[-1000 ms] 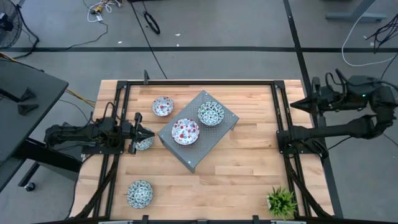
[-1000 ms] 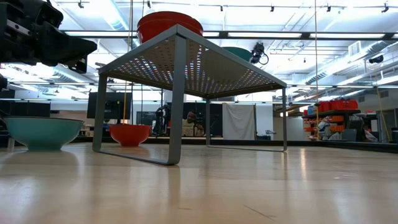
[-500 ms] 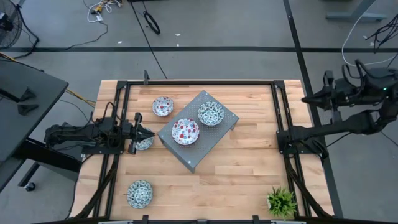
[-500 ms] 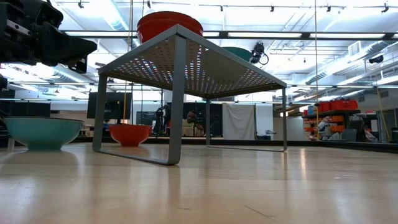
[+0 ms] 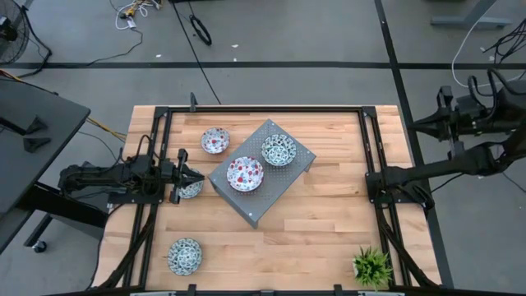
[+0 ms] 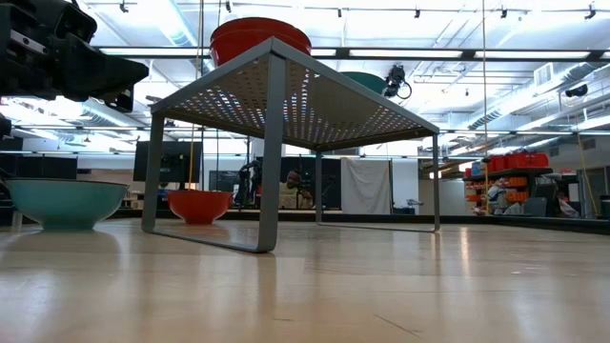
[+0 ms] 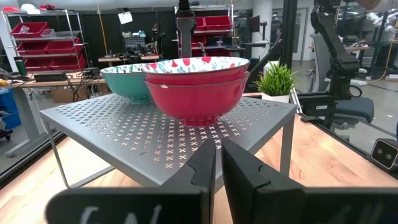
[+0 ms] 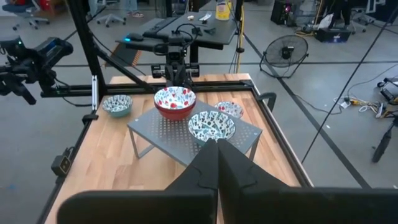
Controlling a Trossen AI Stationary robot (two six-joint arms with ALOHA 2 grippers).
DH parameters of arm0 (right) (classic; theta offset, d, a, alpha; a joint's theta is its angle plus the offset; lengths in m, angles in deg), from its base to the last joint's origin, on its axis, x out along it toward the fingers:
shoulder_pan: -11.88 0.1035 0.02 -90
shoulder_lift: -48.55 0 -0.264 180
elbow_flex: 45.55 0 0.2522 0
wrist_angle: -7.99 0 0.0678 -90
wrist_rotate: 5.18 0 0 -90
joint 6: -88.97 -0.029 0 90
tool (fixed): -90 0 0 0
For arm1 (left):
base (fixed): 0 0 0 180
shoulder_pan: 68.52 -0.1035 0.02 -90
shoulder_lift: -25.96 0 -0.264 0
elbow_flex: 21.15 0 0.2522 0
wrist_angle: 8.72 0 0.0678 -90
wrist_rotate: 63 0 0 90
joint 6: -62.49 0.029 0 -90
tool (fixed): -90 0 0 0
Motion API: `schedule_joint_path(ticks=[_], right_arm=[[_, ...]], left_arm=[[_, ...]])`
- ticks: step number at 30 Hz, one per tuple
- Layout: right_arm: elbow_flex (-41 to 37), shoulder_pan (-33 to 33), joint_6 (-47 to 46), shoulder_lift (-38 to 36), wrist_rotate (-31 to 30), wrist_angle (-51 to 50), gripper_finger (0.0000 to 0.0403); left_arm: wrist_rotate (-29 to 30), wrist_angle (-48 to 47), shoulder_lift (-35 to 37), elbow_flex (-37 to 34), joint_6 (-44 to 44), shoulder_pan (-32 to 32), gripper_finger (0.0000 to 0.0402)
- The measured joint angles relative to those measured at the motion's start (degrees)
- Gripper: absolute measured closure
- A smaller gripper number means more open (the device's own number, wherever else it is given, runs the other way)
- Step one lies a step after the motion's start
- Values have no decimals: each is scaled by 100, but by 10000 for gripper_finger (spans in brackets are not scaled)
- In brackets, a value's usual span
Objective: Pick & Place Mini bowls
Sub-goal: Stack the bottom blue patterned bowl on top of the blue patterned bowl on the shelf
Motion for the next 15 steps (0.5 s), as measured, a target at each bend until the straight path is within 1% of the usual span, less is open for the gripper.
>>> schedule_joint_path(ticks=[9,15], right_arm=[[346,0,0,183,0,-89,403],[575,9,-2,331,9,-370,403]], left_arm=[[0,0,1,0,0,0,372],[0,-2,0,-1,0,1,372]])
